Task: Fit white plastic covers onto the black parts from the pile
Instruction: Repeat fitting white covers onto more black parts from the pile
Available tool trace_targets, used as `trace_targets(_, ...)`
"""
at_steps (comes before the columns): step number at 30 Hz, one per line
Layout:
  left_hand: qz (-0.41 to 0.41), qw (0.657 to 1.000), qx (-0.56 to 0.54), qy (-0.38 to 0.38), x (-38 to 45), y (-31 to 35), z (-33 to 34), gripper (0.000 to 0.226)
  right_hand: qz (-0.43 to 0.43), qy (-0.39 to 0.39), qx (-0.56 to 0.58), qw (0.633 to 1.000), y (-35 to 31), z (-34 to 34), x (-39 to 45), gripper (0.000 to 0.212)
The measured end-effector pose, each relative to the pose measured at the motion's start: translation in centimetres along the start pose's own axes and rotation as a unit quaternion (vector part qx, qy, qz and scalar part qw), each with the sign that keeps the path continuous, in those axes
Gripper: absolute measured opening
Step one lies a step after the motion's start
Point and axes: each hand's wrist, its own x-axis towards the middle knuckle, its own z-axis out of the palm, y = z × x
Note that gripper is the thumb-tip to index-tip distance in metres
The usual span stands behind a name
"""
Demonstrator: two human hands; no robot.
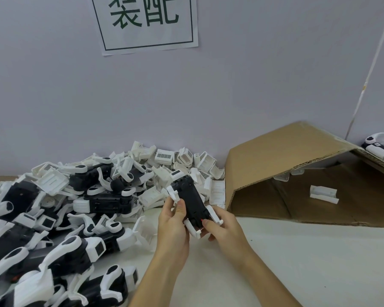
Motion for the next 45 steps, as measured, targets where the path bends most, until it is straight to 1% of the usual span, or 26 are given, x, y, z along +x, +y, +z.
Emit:
trace_targets(3, 0.002, 1.000, 0.010, 0.000, 0.02, -0.06, 0.06, 0.027, -0.004, 0.001, 0.001, 1.000, 0.07, -0.02, 0.01, 0.025)
trace_targets(6, 0.007, 1.000, 0.024, -0.006, 0.04, -0.14, 0.06, 0.027, -0.008, 0.008, -0.004, 1.000, 0.11, -0.05, 0.00, 0.016)
trace_targets(9, 0.014, 0.999, 0.040, -0.012, 0.03, -0.20, 0.06, 0.026, -0.003, 0.010, -0.037, 0.999, 0.41, -0.20, -0.07, 0.026)
trace_targets(11, 0.023, 0.998, 0.059, -0.021, -0.07, -0.18, 0.10, 0.024, -0.002, 0.010, -0.049, 0.999, 0.29, -0.22, -0.26, 0.025)
trace_targets(14, 0.039, 0.995, 0.084, -0.035, -0.16, -0.20, 0.00, 0.023, -0.006, 0.012, -0.036, 0.999, 0.07, -0.14, -0.48, 0.023)
trace_targets(16, 0.047, 0.993, 0.107, -0.036, -0.07, -0.36, -0.14, 0.023, -0.009, 0.009, -0.015, 1.000, -0.25, -0.02, -0.61, 0.017)
trace_targets(18, 0.058, 0.989, 0.131, -0.038, 0.01, -0.51, -0.21, 0.023, -0.007, 0.000, 0.005, 1.000, -0.40, 0.04, -0.62, 0.025)
trace_targets(19, 0.062, 0.988, 0.139, -0.040, 0.04, -0.57, -0.22, 0.023, -0.001, -0.002, 0.012, 1.000, -0.29, 0.02, -0.59, 0.025)
trace_targets(21, 0.065, 0.986, 0.146, -0.046, 0.00, -0.62, -0.21, 0.023, 0.012, -0.002, 0.027, 1.000, -0.09, -0.04, -0.53, 0.017)
trace_targets(24, 0.065, 0.985, 0.154, -0.050, -0.08, -0.65, -0.19, 0.025, 0.026, -0.003, 0.032, 0.999, -0.08, -0.07, -0.50, 0.019)
trace_targets(27, 0.056, 0.986, 0.149, -0.044, -0.07, -0.54, -0.07, 0.025, 0.034, -0.014, 0.037, 0.999, -0.35, -0.03, -0.48, 0.035)
trace_targets(30, 0.059, 0.987, 0.143, -0.034, 0.01, -0.57, -0.06, 0.025, 0.030, -0.015, 0.040, 0.999, -0.26, -0.02, -0.44, 0.035)
trace_targets(33, 0.048, 0.992, 0.114, -0.009, 0.22, -0.50, -0.15, 0.023, 0.021, -0.020, 0.028, 0.999, -0.38, 0.05, -0.47, 0.037)
trace_targets(35, 0.044, 0.993, 0.106, -0.001, 0.28, -0.47, -0.19, 0.024, 0.016, -0.019, 0.027, 0.999, -0.40, 0.09, -0.54, 0.033)
trace_targets(37, 0.054, 0.990, 0.126, -0.015, 0.25, -0.64, -0.17, 0.023, 0.013, -0.011, 0.021, 1.000, -0.27, 0.05, -0.53, 0.024)
trace_targets(39, 0.071, 0.985, 0.156, -0.035, 0.17, -0.89, -0.10, 0.021, 0.015, 0.000, 0.009, 1.000, 0.00, -0.07, -0.52, 0.023)
trace_targets(41, 0.073, 0.983, 0.164, -0.045, 0.06, -0.95, 0.07, 0.020, 0.017, 0.012, -0.007, 1.000, 0.11, -0.21, -0.49, 0.019)
trace_targets(45, 0.062, 0.985, 0.157, -0.028, -0.08, -0.72, 0.00, 0.018, 0.014, -0.001, -0.001, 1.000, -0.31, -0.09, -0.56, 0.012)
